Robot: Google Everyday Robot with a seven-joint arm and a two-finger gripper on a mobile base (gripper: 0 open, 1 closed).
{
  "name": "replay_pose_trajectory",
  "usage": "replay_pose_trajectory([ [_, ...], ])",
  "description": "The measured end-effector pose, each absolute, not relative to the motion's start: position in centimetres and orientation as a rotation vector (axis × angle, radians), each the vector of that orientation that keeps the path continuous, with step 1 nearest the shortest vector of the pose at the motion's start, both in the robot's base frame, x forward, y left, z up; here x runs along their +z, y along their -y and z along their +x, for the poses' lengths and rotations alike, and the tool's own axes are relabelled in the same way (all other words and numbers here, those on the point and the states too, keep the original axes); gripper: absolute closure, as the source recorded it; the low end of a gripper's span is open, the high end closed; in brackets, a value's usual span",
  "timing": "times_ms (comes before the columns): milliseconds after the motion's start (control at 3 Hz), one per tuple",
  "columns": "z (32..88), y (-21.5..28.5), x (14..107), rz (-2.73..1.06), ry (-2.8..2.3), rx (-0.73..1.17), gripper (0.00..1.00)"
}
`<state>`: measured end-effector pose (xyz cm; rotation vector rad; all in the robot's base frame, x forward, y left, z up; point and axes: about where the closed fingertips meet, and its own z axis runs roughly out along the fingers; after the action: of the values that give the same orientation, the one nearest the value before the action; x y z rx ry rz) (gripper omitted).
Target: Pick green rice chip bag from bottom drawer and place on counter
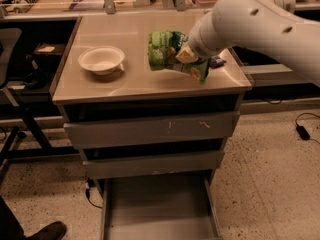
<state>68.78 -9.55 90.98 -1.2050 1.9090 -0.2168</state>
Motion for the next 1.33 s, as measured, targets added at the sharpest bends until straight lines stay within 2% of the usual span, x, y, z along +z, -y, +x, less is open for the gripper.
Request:
replay_pose_trajectory([
  [333,74.3,8.4,89.6,-1.31,-1.908,-0.208,1.0],
  [1000,81.5,4.4,88.9,-1.395,-1.877,-0.11,1.0],
  [1333,82.2,4.4,90.9,-1.37,-1.85,-0.12,0.82],
])
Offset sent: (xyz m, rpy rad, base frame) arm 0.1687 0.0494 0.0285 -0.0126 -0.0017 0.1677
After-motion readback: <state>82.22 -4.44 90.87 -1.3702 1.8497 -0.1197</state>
